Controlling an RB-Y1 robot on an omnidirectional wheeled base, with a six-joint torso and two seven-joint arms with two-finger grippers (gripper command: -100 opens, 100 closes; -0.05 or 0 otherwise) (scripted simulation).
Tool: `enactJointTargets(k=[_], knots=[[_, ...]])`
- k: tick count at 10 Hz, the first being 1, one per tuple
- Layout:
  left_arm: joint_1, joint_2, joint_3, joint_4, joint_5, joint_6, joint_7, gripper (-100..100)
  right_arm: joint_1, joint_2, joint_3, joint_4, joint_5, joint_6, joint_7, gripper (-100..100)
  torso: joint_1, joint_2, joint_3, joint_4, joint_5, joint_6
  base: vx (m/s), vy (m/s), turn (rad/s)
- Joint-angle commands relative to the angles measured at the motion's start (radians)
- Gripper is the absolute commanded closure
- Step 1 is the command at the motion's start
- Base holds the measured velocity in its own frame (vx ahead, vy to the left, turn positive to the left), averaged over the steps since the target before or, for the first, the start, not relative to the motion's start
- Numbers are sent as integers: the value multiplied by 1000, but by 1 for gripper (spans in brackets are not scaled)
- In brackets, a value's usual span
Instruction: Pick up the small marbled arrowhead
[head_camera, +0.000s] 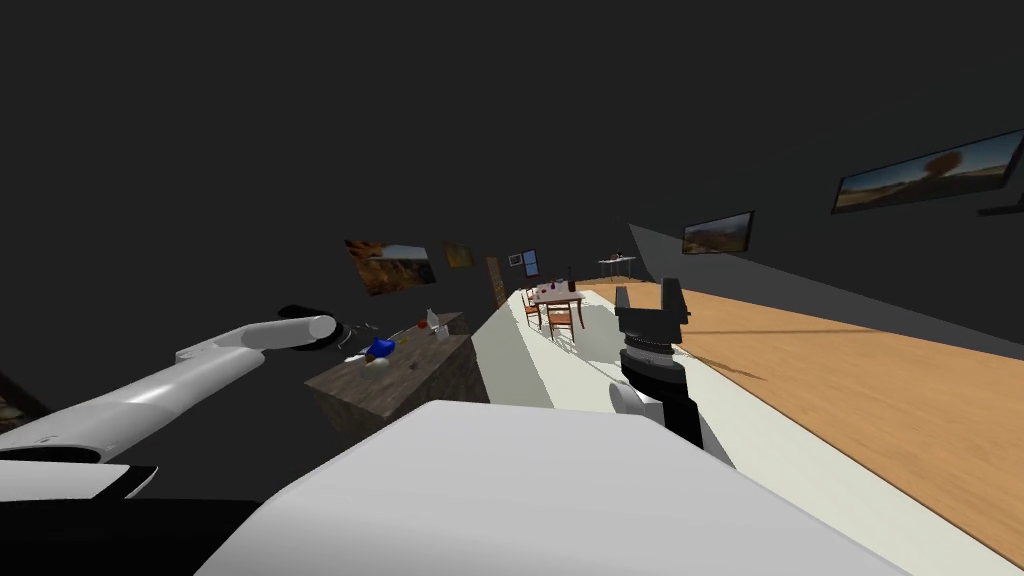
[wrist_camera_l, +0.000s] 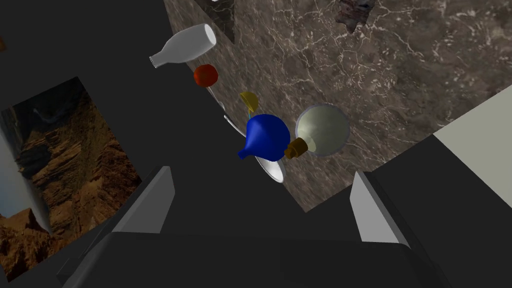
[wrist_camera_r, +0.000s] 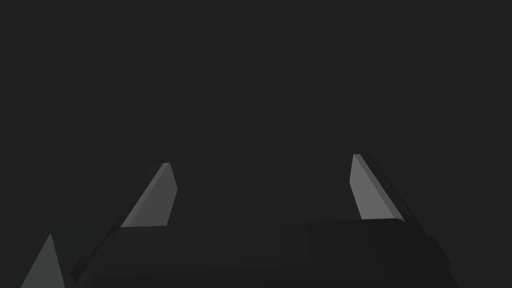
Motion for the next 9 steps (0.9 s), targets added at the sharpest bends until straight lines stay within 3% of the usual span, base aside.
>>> enactJointTargets(k=[1,2,3,6,8,9], knots=[[18,29,21,-50,17,-22,10,-100,0,0,0,0,0,0,0,0,0,0,0,0,0,0,8,-31,330],[18,29,21,-90,17,-22,10,-100,0,0,0,0,0,0,0,0,-2,-1,0,0,-1,-2,11,-37,189],[18,29,21,-94,17,-22,10,-100,0,0,0,0,0,0,0,0,-1,0,0,0,0,0,4,-22,-18],[33,82,50,-190,42,-53,42,-100,0,0,0,0,0,0,0,0,0,0,0,0,0,0,0,-23,278],[33,82,50,-237,42,-53,42,-100,0,0,0,0,0,0,0,0,-1,0,0,0,0,0,3,-27,92],[40,109,64,-272,54,-68,58,-100,0,0,0,0,0,0,0,0,2,0,0,0,1,1,-1,-12,263]])
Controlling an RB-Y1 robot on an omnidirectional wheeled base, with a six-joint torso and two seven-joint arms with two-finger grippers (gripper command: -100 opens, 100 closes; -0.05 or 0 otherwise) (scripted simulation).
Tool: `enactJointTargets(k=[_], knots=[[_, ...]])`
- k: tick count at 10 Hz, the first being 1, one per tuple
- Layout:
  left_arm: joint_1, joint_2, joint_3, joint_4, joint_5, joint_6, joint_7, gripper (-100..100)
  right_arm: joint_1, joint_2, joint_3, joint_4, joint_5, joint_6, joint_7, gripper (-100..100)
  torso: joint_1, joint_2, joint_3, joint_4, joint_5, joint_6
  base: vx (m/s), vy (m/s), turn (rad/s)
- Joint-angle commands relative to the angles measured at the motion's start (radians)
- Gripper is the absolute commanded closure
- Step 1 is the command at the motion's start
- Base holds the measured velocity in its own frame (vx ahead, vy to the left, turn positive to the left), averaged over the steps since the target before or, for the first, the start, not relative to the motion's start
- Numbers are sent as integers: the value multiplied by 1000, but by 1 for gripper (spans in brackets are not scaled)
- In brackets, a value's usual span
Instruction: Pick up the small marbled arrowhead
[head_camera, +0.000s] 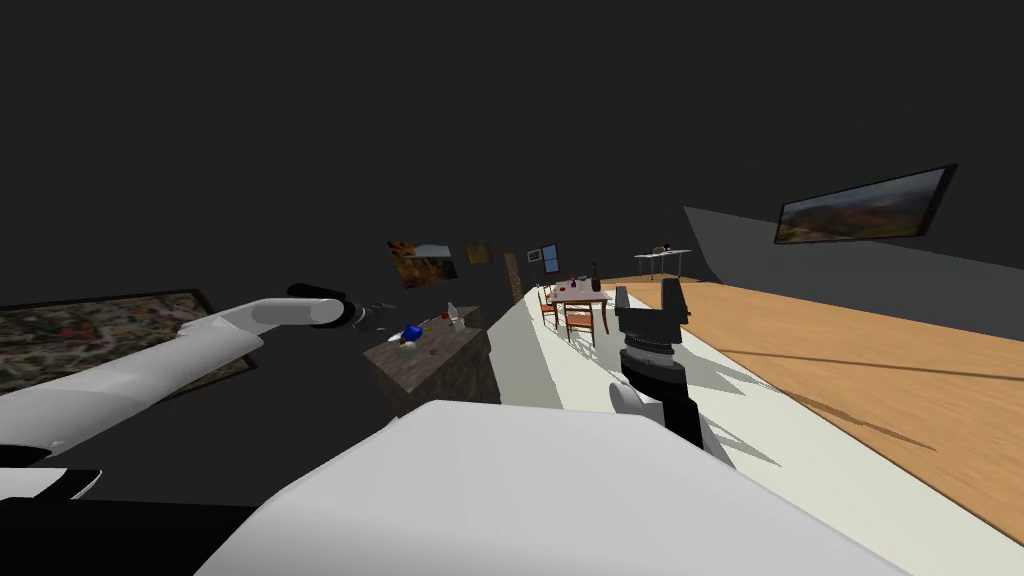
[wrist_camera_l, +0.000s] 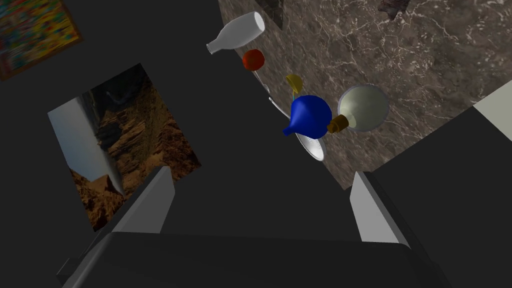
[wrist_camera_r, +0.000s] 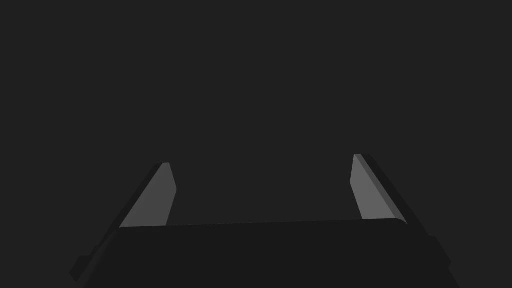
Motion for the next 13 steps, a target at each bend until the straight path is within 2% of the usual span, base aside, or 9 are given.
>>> enactJointTargets(k=[1,2,4,5,6,8,9,13], knots=[[-5,9,0,-49,4,-8,6,-100,0,0,0,0,0,0,0,0,0,0,0,0,0,0,0,-20,230],[2,35,15,-76,17,-24,22,-100,0,0,0,0,0,0,0,0,0,0,0,0,0,1,1,-25,387],[2,35,15,-120,17,-24,22,-100,0,0,0,0,0,0,0,0,-1,-1,-1,0,0,2,3,-31,70],[9,62,29,-159,29,-39,38,-100,0,0,0,0,0,0,0,0,2,0,0,0,1,2,-4,-12,296],[9,62,29,-191,29,-39,38,-100,0,0,0,0,0,0,0,0,0,0,0,0,0,0,-3,-24,220],[23,60,37,-194,24,-42,46,-100,0,0,0,0,0,0,0,0,2,0,0,0,1,2,1,-14,-6],[20,61,36,-193,25,-42,43,100,0,0,0,0,0,0,0,0,4,0,0,0,2,1,0,0,0],[21,61,36,-193,25,-42,43,100,0,0,0,0,0,0,0,0,5,0,0,0,2,1,0,0,0]])
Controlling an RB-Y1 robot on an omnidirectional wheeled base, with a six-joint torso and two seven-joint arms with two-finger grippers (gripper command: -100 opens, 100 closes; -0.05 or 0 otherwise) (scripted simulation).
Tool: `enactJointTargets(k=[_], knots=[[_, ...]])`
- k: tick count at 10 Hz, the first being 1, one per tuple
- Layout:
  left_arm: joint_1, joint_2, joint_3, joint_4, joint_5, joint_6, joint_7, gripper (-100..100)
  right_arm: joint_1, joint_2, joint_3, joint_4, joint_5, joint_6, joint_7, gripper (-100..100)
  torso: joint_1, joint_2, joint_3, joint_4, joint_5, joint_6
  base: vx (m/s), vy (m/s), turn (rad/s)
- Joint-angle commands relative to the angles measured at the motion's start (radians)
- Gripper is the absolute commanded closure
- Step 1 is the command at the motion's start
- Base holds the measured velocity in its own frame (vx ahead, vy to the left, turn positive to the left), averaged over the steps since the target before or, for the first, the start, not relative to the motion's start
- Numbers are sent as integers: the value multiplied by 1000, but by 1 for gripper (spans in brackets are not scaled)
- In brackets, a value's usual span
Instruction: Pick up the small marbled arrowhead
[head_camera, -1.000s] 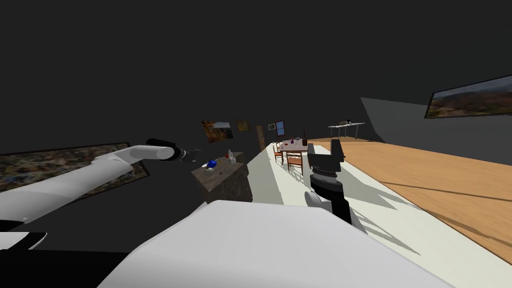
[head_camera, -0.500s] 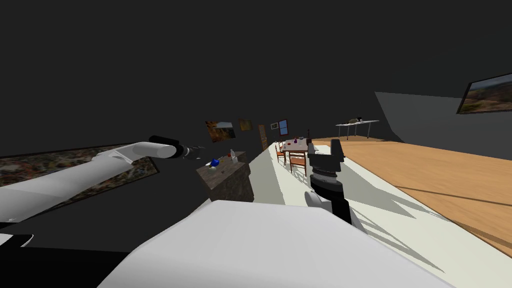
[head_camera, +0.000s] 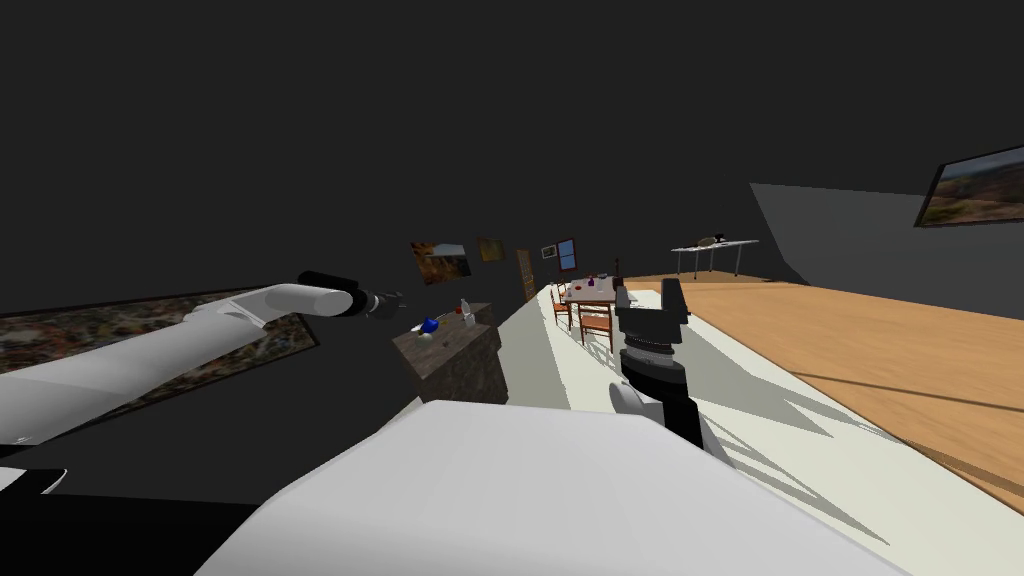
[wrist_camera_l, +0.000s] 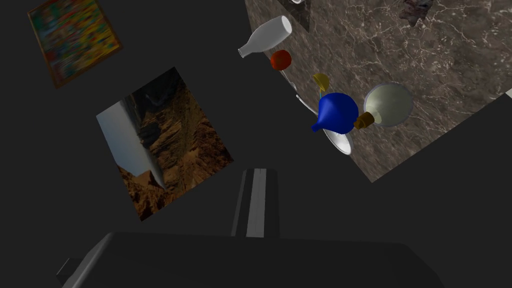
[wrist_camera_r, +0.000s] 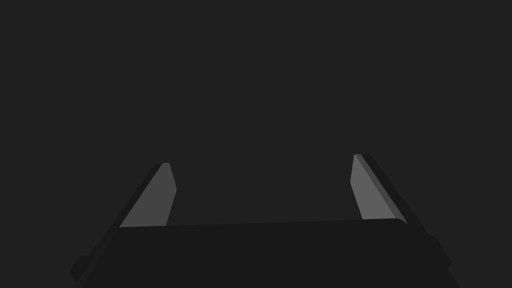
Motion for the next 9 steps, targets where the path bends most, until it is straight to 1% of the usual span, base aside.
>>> enactJointTargets(k=[1,2,3,4,6,7,9], knots=[[0,0,0,0,0,0,0,0,0,0,0,0,0,0,0,0,0,0,0,0,0,0,0,0,0],[12,9,-27,9,-32,16,7,-100,0,0,0,0,0,0,0,0,0,0,0,0,0,0,77,10,-120],[15,12,-34,11,-41,21,10,-100,0,0,0,0,0,0,0,0,2,-3,-2,-1,1,1,125,-10,-130],[26,20,-61,19,-72,36,16,-100,0,0,0,0,0,0,0,0,1,-6,-4,-1,1,0,143,-20,-152],[34,25,-80,24,-92,45,19,-100,0,0,0,0,0,0,0,0,1,-8,-5,-2,0,0,108,-10,-69],[42,28,-99,29,-111,53,21,-100,0,0,0,0,0,0,0,0,0,-7,-4,-2,0,0,83,-13,-88],[66,25,-147,40,-153,65,14,-100,0,0,0,0,0,0,0,0,0,-7,-4,-2,0,0,125,-23,-124]])
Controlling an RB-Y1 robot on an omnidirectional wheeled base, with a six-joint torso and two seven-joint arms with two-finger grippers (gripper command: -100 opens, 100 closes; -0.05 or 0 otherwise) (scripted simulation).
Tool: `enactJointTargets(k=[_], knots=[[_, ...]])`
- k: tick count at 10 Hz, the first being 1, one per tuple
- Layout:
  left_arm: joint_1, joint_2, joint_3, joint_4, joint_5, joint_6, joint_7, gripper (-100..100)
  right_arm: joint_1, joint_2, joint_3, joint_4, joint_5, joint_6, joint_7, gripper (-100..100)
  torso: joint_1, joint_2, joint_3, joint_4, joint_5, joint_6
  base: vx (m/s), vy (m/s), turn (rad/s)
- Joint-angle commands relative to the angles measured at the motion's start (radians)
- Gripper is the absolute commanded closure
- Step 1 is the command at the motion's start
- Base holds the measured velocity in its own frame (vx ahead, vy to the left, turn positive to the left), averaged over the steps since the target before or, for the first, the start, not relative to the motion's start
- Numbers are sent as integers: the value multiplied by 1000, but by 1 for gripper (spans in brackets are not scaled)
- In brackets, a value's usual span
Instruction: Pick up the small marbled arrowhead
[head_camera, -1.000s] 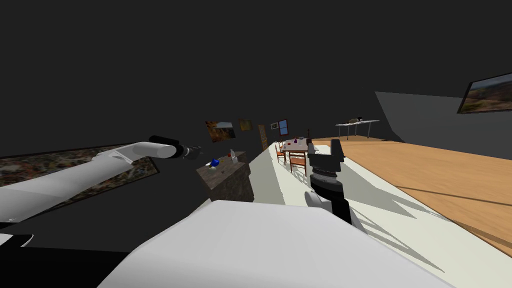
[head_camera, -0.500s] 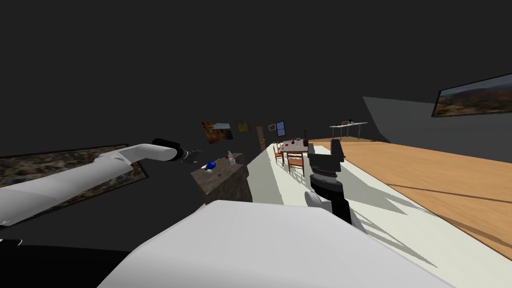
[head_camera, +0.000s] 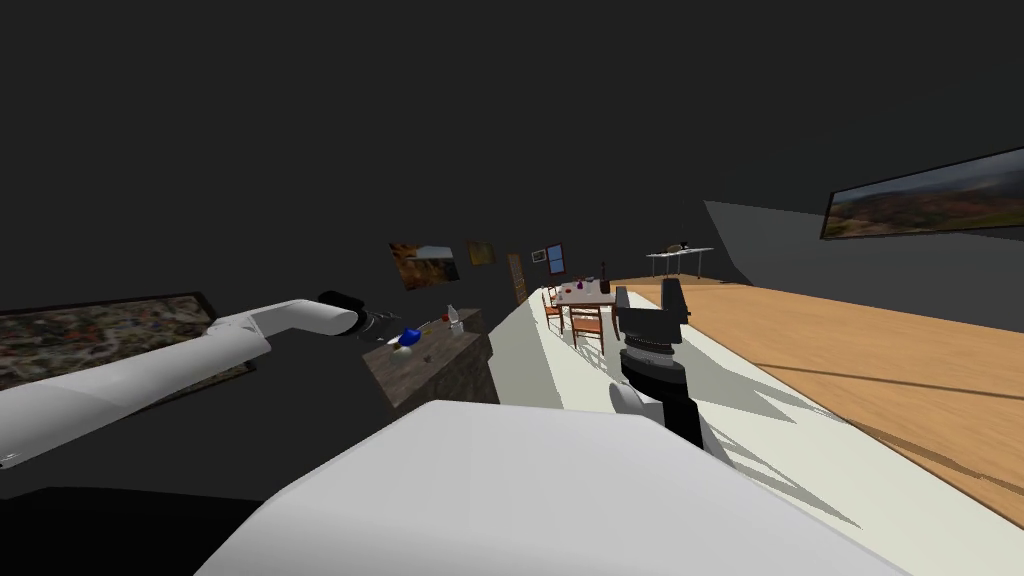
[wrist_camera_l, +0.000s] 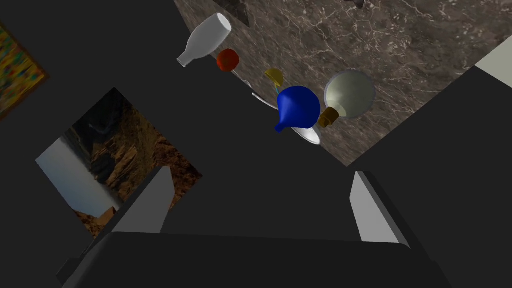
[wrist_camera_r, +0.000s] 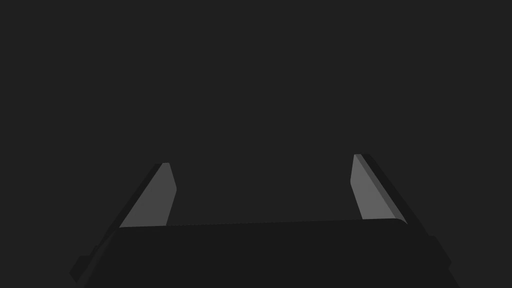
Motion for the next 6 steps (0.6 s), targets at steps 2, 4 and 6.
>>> enactJointTargets(k=[2,4,6], knots=[[43,-8,-41,11,-30,6,-21,-100,0,0,0,0,0,0,0,0,-1,1,0,0,0,0,103,-39,-83],[71,-34,-67,27,-57,-6,-49,-100,0,0,0,0,0,0,0,0,-2,1,1,0,-1,0,106,-30,-72],[86,-48,-74,35,-68,-16,-65,-100,0,0,0,0,0,0,0,0,0,2,2,1,-1,0,64,19,-16]])
